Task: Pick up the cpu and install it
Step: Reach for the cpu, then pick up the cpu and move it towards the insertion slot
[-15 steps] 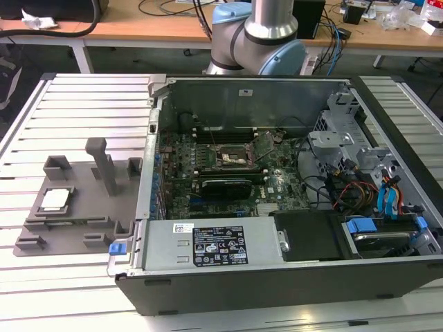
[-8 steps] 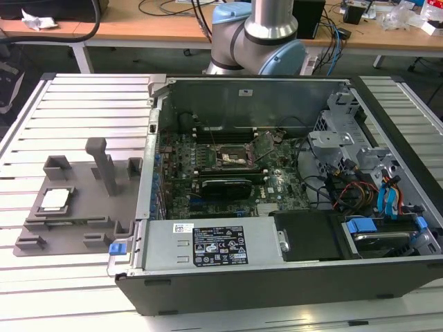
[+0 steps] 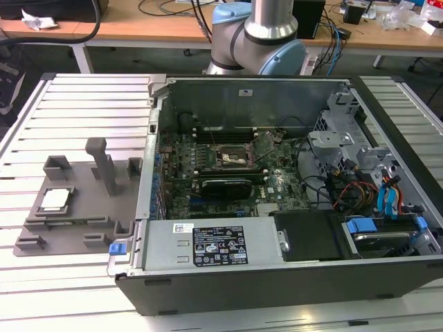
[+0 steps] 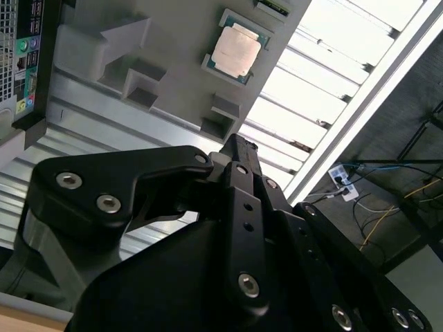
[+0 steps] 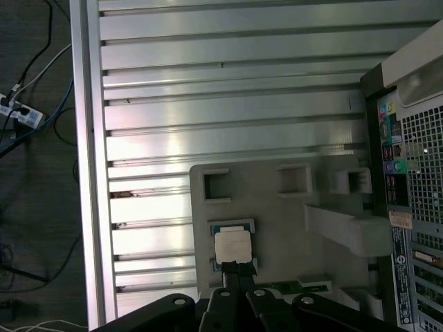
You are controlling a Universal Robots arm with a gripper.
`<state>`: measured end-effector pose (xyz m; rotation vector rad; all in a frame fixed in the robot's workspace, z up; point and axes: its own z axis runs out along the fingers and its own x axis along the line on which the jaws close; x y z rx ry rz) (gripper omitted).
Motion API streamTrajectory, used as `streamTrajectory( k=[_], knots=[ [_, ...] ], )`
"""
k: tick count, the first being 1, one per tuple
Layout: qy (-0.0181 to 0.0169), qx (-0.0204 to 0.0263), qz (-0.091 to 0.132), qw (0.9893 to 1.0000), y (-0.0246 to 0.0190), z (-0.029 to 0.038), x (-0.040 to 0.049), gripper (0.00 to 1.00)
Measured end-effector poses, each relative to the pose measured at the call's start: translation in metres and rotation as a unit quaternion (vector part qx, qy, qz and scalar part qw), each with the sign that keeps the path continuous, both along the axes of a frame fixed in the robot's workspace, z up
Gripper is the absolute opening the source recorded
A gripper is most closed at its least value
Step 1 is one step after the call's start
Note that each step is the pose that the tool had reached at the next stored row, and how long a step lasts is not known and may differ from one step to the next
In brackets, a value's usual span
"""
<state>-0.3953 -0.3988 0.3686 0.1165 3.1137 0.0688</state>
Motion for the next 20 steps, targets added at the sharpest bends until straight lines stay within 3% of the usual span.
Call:
streamTrajectory(
  k=[8,20],
  knots=[
    [-0.0001,0.0001,0.000,1.0000,0.0000,-0.0015,0.0000,0.11],
    [0.0000,0.0000,0.000,1.0000,0.0000,-0.0112,0.0000,0.11]
  ],
)
